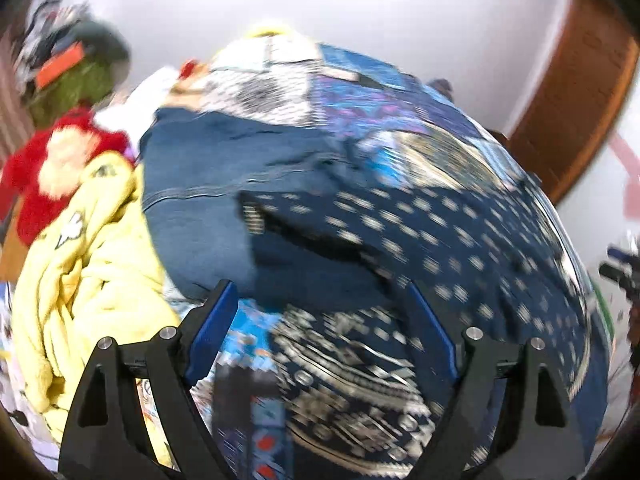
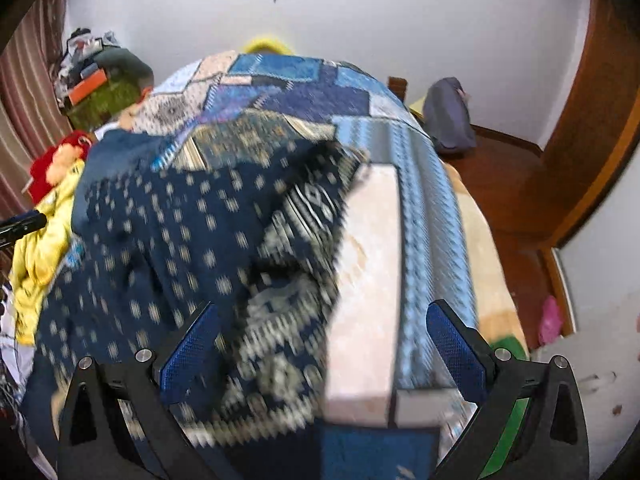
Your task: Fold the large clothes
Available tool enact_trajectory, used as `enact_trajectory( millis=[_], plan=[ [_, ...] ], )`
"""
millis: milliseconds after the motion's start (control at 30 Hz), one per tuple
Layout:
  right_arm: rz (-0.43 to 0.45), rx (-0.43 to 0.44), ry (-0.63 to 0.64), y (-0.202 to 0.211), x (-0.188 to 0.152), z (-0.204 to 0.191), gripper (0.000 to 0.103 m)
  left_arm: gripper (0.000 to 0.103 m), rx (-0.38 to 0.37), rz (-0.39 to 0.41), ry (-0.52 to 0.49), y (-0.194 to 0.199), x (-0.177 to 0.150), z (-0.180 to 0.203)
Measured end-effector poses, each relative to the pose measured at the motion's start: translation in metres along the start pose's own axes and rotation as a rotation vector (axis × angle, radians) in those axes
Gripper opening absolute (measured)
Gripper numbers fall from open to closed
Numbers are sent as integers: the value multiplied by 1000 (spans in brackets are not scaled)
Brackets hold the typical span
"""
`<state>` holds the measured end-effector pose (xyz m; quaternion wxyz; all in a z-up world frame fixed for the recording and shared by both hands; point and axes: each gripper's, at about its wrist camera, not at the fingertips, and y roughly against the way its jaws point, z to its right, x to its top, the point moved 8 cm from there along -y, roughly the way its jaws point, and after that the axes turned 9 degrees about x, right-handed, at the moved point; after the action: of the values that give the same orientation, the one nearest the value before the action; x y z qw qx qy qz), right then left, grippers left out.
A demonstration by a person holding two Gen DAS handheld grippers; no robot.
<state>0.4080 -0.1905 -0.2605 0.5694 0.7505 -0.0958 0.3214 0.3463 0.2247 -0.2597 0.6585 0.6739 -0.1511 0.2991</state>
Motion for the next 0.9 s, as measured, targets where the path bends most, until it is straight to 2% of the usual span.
enact_trajectory(
  millis=[67,200,333,500,567,633,667,733,767,800,833,867,900],
  plan=[
    [4,20,0,-15,17,-3,102,85,3,-42,54,-20,7,-15],
    [-33,50,-5,-50,38,-4,102,85,-58,-113,134,-64,16,-23],
    [-81,138,-19,-82,49,0,102,85,-81,-127,182,-103,23,-21],
    [-146,210,-147,-129,61,16,102,86,-173,-190,232,-143,26,-8],
    [-180,264,-225,-149,64,22,102,86,-179,-180,247,-147,28,-8],
    [-157,304,-289,-160,70,25,103,85,-187,-167,249,-147,29,-8],
    [-138,306,-298,-162,74,25,101,81,-188,-157,247,-145,28,-9],
    [-118,310,-297,-165,82,22,85,69,-163,-149,250,-141,26,-11],
    [-119,294,-288,-169,86,20,72,53,-167,-142,252,-138,26,-12],
    [-122,284,-277,-171,89,15,58,38,-218,-139,261,-134,27,-9],
    [-124,290,-267,-172,92,12,48,27,-238,-144,273,-131,28,-8],
    [-126,301,-249,-173,95,6,34,23,-211,-139,277,-128,30,-8],
    [-120,291,-223,-171,99,1,30,22,-197,-136,264,-126,32,-6]
  ],
)
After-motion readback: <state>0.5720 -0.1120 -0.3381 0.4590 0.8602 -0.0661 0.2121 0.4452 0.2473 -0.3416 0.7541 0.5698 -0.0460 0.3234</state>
